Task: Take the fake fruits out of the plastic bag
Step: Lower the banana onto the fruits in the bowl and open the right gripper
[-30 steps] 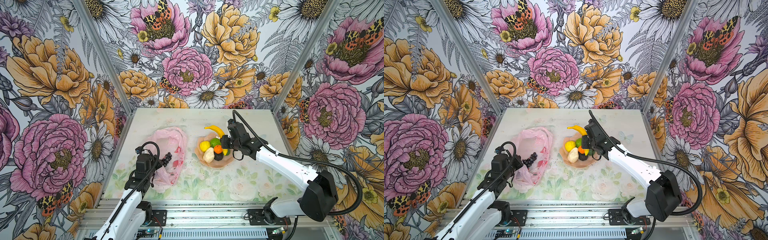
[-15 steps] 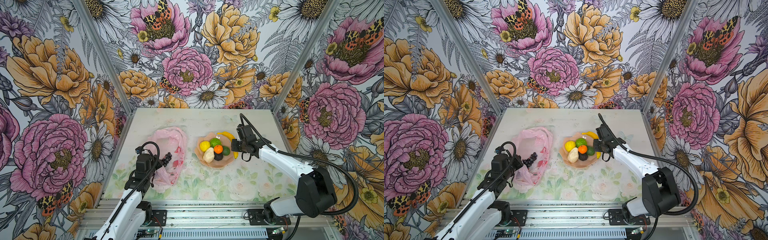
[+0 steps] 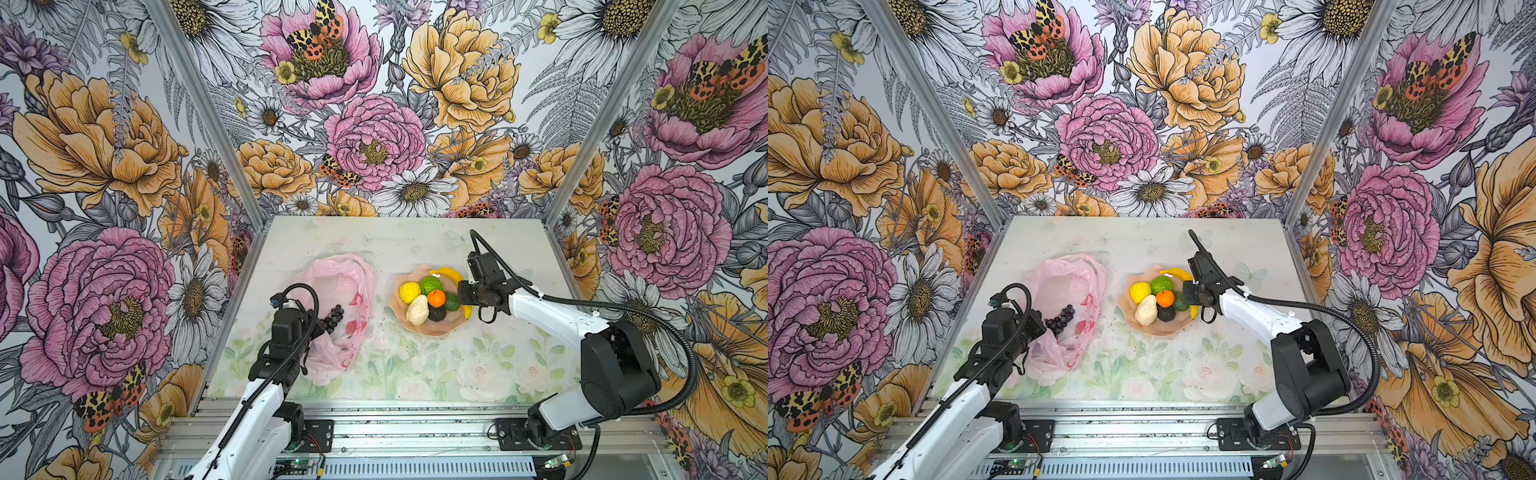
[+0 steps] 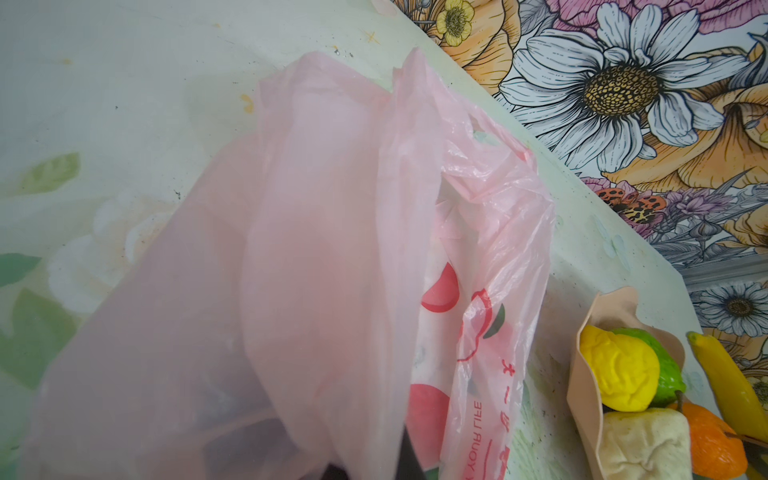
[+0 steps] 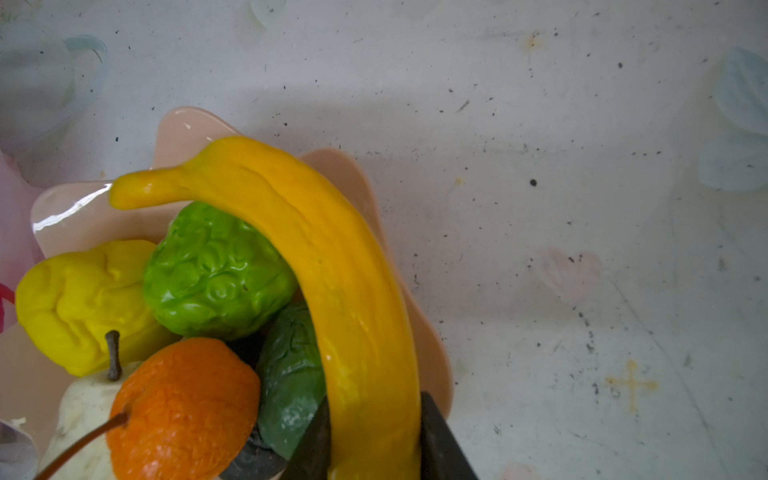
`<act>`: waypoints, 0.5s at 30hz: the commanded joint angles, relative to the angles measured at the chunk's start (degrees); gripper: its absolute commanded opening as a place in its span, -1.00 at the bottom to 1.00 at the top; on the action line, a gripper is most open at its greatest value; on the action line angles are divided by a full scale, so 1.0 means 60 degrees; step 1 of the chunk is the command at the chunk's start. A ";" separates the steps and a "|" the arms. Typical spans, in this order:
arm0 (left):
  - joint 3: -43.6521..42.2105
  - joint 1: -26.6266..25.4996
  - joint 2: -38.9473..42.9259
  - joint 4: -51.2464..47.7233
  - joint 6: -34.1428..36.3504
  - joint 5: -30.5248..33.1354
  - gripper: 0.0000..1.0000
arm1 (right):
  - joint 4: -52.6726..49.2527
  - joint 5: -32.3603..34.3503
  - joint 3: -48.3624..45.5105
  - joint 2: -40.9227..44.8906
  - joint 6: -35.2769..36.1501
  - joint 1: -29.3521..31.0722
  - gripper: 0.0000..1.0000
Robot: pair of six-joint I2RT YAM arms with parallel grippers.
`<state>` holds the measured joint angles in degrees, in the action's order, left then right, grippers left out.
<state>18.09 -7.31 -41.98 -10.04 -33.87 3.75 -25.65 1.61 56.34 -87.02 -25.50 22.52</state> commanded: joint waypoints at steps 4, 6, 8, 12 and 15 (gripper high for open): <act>-0.0136 -0.0009 0.0184 0.0191 0.0211 -0.0039 -1.00 | 0.0427 0.0046 -0.0058 -0.0271 0.0161 0.0041 -0.34; -0.0143 -0.0007 0.0207 0.0180 0.0215 -0.0039 -1.00 | 0.0466 0.0076 -0.0036 -0.0362 0.0161 0.0040 -0.33; -0.0143 -0.0018 0.0221 0.0165 0.0222 -0.0046 -1.00 | 0.0506 0.0091 0.0000 -0.0458 0.0165 0.0044 -0.33; -0.0136 -0.0027 0.0228 0.0179 0.0229 -0.0053 -1.00 | 0.0510 0.0059 0.0086 -0.0663 0.0206 0.0040 -0.31; -0.0143 -0.0026 0.0241 0.0180 0.0230 -0.0068 -1.00 | 0.0525 0.0053 0.0098 -0.0715 0.0185 0.0040 -0.29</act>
<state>18.06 -7.33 -41.23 -10.04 -33.87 3.75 -23.66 1.63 56.34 -90.65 -25.30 22.52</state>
